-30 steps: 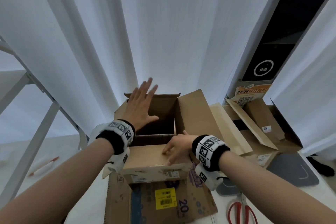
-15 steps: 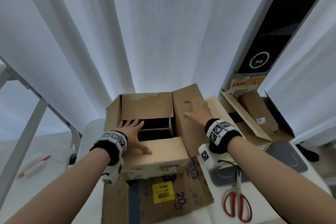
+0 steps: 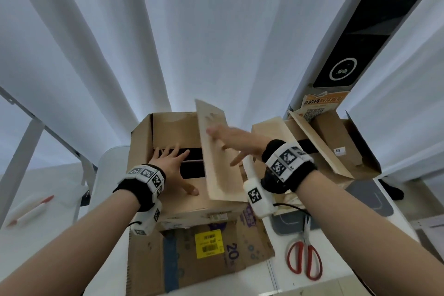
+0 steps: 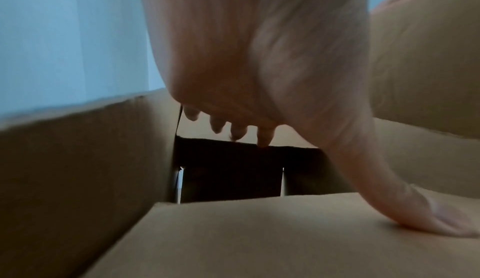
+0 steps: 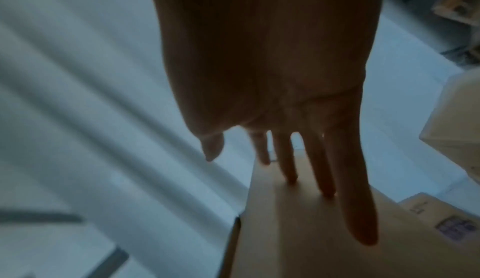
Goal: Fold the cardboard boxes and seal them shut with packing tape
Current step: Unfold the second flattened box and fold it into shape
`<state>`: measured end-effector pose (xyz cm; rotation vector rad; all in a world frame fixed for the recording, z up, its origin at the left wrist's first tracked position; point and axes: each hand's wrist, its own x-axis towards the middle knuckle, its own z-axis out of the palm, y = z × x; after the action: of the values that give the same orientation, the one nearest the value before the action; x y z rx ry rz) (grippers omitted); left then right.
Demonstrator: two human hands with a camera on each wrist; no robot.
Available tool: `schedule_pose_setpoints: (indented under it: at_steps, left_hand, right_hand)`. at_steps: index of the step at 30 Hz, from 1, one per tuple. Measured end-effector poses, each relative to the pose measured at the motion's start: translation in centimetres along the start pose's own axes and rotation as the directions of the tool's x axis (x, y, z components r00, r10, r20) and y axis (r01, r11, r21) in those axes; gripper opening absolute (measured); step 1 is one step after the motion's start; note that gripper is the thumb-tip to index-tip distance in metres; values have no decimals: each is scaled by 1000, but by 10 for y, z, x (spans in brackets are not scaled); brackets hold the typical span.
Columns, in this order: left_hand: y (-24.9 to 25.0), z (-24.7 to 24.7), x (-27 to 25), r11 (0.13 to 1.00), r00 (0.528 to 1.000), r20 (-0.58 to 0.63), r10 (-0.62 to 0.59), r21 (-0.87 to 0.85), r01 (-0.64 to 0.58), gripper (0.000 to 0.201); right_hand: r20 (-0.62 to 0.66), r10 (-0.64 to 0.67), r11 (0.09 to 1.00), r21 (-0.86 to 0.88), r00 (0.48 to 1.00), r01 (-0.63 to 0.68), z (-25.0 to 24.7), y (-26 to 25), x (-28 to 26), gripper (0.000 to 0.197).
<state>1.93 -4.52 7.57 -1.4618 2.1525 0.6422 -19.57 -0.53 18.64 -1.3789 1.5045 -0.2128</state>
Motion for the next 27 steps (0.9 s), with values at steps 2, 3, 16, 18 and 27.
schedule_pose_setpoints:
  at_steps: [2,3,16,18,27]
  left_hand:
    - [-3,1,0,1000,999,-39,7,-10,-7,142]
    - [-6,2,0,1000,998,-69,13,-17,-15,137]
    - [-65,0,-27,706,852,-310,-421,-703,93,83]
    - [-78,0,-39,461,884,18,-468,-848,262,99]
    - [-100,-12,-61,292,890,196,-411,-897,332,98]
  right_hand:
    - [90,-1,956,-291,996,27,19,15,19,61]
    - [82,-12,907,-419,997,46,26,24,27,59]
    - [-56,-190,842,-523,980,134,40,55,54,79]
    - [-59,-189,834,-536,980,128,41,56,54,79]
    - [-65,-173,836,-538,983,112,44,58,57,78]
